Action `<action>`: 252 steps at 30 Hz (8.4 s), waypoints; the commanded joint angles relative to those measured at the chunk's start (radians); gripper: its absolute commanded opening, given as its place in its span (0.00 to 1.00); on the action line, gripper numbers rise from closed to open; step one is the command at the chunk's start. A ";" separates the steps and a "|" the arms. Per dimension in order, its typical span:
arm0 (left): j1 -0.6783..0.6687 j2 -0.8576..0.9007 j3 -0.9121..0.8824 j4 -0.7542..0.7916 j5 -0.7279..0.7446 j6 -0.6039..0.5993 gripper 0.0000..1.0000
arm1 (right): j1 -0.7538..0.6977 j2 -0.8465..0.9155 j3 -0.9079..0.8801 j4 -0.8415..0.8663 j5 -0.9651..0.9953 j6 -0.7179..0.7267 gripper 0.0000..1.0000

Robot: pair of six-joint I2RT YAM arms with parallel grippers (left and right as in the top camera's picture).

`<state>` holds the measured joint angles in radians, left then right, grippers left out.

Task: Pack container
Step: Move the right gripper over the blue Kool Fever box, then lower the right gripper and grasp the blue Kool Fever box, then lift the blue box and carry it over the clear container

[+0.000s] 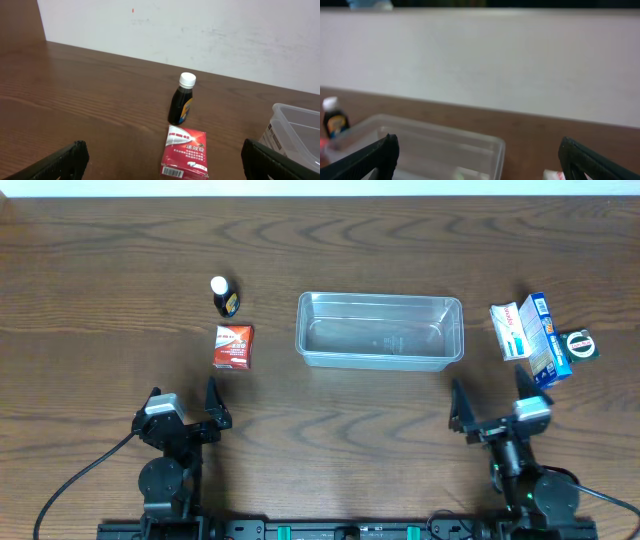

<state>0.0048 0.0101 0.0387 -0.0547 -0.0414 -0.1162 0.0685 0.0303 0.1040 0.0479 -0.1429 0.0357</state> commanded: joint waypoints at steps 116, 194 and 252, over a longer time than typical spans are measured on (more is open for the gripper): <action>0.004 -0.006 -0.035 -0.011 -0.022 -0.009 0.98 | -0.451 1.822 1.301 -0.966 -0.010 -0.502 0.73; 0.004 -0.006 -0.035 -0.011 -0.022 -0.009 0.98 | -0.447 1.840 1.300 -0.925 0.064 -0.493 0.34; 0.004 -0.006 -0.035 -0.011 -0.022 -0.009 0.98 | -0.081 1.806 1.932 -1.221 0.030 -0.608 0.09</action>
<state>0.0048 0.0101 0.0376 -0.0521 -0.0521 -0.1165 -0.0807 1.8584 1.9778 -1.1564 -0.0986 -0.4938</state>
